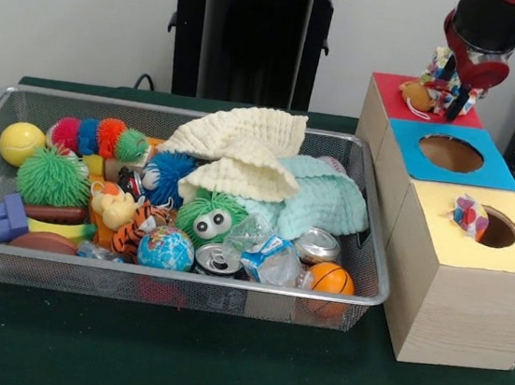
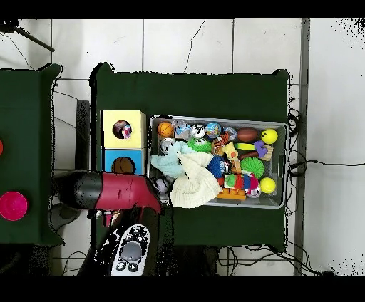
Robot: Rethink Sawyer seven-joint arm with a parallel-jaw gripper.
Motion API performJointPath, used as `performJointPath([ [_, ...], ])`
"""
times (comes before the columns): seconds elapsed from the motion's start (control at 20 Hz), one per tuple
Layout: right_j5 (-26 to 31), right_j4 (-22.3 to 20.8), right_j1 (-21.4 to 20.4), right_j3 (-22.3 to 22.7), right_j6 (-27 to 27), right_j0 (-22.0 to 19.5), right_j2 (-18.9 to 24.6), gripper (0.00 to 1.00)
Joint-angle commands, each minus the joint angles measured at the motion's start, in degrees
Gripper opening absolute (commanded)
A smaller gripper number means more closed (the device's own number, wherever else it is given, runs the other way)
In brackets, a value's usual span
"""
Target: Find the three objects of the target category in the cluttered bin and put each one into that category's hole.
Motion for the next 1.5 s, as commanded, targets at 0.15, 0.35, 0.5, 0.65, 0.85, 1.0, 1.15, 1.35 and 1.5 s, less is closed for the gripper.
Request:
performJointPath([
  [0.15, -3.8, -1.8, -9.6, 4.8, -3.4, -2.2, 2.1, 1.00],
  [0.35, -3.1, -3.2, -14.0, 8.0, -6.5, -3.5, 1.7, 1.00],
  [0.5, -3.3, -4.1, -17.5, 11.3, -9.5, -5.4, 1.7, 1.00],
  [0.65, -6.8, -4.5, -18.6, 14.7, -12.0, -8.0, 3.3, 1.00],
  [0.85, -9.3, -6.6, -18.7, 16.2, -11.8, -9.6, 4.9, 0.00],
  [1.0, -9.1, -7.6, -18.2, 15.3, -10.8, -9.4, 4.6, 0.00],
  [1.15, -7.8, -9.6, -16.9, 13.0, -8.9, -9.1, 4.6, 0.00],
  [1.35, -8.5, -11.6, -14.4, 10.6, -5.0, -7.5, 4.3, 0.00],
  [1.5, -7.0, -12.7, -13.2, 8.7, -1.9, -5.6, 3.7, 0.00],
])
